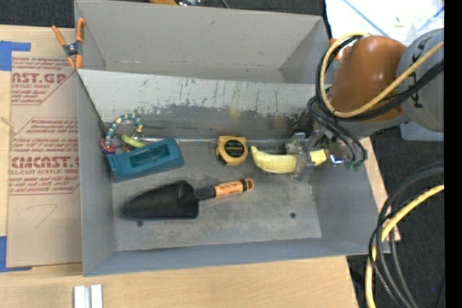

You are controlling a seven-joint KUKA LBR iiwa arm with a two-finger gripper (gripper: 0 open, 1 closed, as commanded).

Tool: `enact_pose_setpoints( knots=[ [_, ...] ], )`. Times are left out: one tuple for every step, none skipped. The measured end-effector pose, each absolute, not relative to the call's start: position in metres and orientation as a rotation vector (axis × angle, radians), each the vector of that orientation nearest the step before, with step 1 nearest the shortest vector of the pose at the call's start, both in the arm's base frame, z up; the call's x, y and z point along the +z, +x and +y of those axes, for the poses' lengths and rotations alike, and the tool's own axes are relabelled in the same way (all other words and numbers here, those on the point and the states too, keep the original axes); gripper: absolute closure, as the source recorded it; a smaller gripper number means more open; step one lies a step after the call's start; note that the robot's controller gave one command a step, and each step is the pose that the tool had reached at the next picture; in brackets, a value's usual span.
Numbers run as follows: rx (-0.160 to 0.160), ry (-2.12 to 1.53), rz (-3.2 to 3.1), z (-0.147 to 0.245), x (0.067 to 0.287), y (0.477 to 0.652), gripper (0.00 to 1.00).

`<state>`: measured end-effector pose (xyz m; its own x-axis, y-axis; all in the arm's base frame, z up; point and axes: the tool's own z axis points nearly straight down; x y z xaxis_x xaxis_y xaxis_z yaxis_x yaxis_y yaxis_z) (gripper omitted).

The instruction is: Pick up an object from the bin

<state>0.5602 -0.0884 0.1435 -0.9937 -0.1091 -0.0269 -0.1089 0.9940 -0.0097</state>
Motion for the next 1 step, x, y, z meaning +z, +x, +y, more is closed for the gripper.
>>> enact_pose_setpoints(
  knots=[
    [-0.006,-0.131,3.125,-0.0882,0.2140,0.5495,1.00]
  ],
)
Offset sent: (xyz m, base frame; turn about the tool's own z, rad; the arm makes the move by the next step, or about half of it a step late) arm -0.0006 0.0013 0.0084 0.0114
